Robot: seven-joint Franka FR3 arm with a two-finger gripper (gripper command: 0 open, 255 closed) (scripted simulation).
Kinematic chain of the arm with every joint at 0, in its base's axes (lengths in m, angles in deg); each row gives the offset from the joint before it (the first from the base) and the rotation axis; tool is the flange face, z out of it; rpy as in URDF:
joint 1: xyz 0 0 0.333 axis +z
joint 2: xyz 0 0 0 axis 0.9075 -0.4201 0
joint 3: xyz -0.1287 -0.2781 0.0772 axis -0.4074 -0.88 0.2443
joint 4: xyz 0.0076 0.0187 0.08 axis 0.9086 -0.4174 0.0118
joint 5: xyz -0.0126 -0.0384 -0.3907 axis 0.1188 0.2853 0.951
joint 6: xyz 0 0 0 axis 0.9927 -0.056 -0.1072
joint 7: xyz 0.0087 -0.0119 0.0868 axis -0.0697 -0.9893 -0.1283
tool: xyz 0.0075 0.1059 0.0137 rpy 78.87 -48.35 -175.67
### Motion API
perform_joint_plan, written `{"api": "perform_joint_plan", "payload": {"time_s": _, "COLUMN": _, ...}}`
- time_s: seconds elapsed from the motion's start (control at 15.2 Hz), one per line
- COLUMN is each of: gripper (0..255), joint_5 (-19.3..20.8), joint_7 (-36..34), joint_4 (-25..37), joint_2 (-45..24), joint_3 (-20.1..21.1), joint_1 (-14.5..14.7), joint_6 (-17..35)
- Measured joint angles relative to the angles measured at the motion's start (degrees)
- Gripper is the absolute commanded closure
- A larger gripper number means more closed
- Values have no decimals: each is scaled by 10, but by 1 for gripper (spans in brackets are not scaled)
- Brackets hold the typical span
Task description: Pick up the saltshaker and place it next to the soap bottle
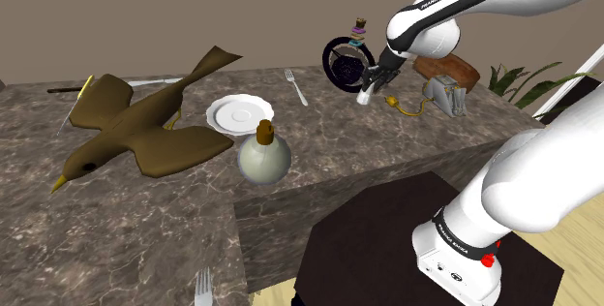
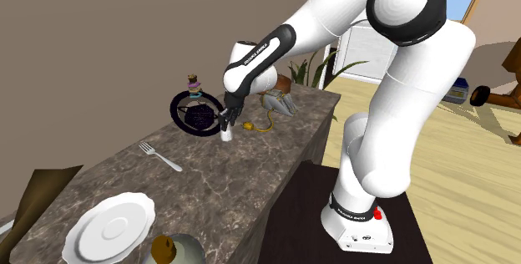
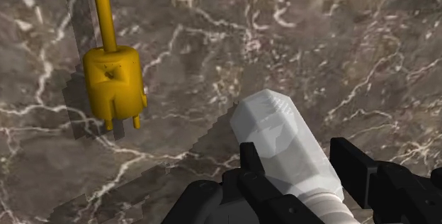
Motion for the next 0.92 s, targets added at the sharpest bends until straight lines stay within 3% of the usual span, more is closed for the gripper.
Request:
{"api": "perform_joint_plan", "payload": {"time_s": 0.4, "gripper": 255, "joint_5": 3, "joint_7": -3, "joint_4": 1, "joint_2": 3, "joint_3": 1, "joint_1": -1, "joint_6": -4}}
{"api": "perform_joint_plan", "payload": {"time_s": 0.92, "gripper": 255, "joint_5": 42, "joint_7": -38, "joint_4": 26, "joint_2": 45, "joint_3": 15, "joint_1": -15, "joint_6": -66}}
